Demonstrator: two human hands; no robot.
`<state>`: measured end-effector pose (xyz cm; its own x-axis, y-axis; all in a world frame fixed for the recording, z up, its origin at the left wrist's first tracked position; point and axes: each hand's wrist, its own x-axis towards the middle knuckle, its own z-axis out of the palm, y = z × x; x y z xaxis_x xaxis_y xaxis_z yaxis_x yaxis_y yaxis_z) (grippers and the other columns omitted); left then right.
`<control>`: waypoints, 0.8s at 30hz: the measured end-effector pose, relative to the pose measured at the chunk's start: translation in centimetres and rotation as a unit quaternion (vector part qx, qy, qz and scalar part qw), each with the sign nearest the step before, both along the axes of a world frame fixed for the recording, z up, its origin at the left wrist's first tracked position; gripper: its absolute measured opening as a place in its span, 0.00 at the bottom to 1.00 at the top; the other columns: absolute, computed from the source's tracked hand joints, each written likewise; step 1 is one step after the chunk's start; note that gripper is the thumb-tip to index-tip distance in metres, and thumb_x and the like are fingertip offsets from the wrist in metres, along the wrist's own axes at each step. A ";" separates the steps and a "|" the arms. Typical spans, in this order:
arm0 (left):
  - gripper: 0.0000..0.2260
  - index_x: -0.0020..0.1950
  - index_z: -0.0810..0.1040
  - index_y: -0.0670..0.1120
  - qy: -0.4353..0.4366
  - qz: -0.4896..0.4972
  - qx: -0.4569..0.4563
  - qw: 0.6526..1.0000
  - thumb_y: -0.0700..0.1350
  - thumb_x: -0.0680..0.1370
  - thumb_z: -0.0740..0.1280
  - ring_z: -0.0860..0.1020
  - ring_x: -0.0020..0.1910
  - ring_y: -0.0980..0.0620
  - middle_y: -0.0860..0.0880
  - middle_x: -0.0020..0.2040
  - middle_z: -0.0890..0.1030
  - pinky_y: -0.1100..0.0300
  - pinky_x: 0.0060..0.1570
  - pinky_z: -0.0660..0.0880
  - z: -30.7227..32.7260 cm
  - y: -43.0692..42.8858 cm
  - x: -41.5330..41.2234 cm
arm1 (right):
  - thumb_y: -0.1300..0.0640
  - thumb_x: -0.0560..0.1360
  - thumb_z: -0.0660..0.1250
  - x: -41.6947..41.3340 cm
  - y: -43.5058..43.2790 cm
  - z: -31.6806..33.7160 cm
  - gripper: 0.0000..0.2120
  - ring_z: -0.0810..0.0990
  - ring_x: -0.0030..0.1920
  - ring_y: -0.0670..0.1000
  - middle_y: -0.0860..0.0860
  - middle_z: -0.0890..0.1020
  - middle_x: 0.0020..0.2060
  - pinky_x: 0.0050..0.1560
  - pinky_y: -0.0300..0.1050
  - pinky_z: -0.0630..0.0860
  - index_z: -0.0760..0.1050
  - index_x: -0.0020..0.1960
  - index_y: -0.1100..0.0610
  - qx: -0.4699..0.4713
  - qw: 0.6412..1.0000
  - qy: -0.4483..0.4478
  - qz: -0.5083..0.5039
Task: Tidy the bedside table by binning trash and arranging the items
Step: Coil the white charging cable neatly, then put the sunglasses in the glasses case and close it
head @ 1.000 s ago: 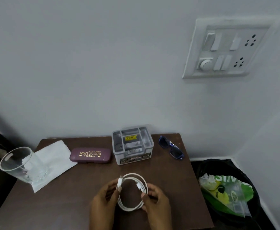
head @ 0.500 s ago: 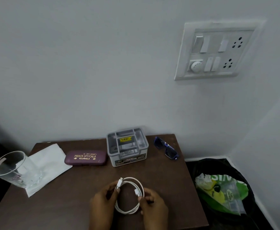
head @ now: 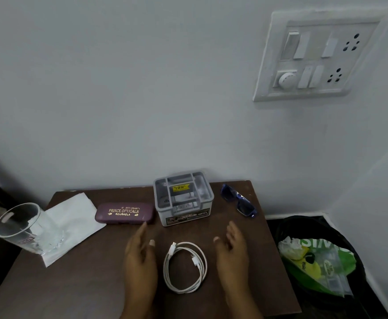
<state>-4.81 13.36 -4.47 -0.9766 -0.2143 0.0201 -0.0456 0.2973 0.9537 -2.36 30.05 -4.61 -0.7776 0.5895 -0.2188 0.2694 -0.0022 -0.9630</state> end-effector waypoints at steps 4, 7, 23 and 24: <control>0.26 0.71 0.66 0.47 0.020 -0.047 0.022 0.998 0.27 0.76 0.57 0.72 0.63 0.62 0.48 0.68 0.71 0.65 0.63 0.69 1.5 0.8 -1.7 | 0.69 0.73 0.61 -2.9 1.2 0.4 0.32 0.64 0.70 0.47 0.49 0.65 0.72 0.67 0.41 0.63 0.58 0.74 0.51 -0.005 0.997 -0.003 0.082; 0.30 0.72 0.62 0.44 -0.010 -0.081 0.069 0.994 0.23 0.74 0.54 0.73 0.59 0.70 0.46 0.69 0.70 0.76 0.56 0.70 1.3 1.5 -2.9 | 0.72 0.73 0.58 -4.0 1.3 0.1 0.34 0.62 0.71 0.47 0.48 0.62 0.73 0.66 0.38 0.61 0.57 0.74 0.50 -0.015 0.993 -0.003 0.115; 0.34 0.74 0.60 0.51 0.008 -0.099 0.018 0.995 0.27 0.72 0.57 0.68 0.70 0.51 0.47 0.71 0.69 0.56 0.67 0.68 0.3 1.9 -4.8 | 0.70 0.71 0.61 -2.9 0.6 -1.5 0.31 0.67 0.68 0.46 0.47 0.70 0.69 0.70 0.44 0.65 0.64 0.71 0.50 0.081 0.986 0.020 0.148; 0.32 0.74 0.59 0.49 0.010 -0.077 0.023 0.997 0.27 0.74 0.58 0.68 0.69 0.49 0.46 0.71 0.68 0.56 0.67 0.67 0.4 1.8 -4.5 | 0.69 0.72 0.62 -2.8 0.9 -1.2 0.29 0.69 0.68 0.46 0.48 0.70 0.68 0.69 0.46 0.67 0.65 0.71 0.51 0.094 0.986 0.030 0.132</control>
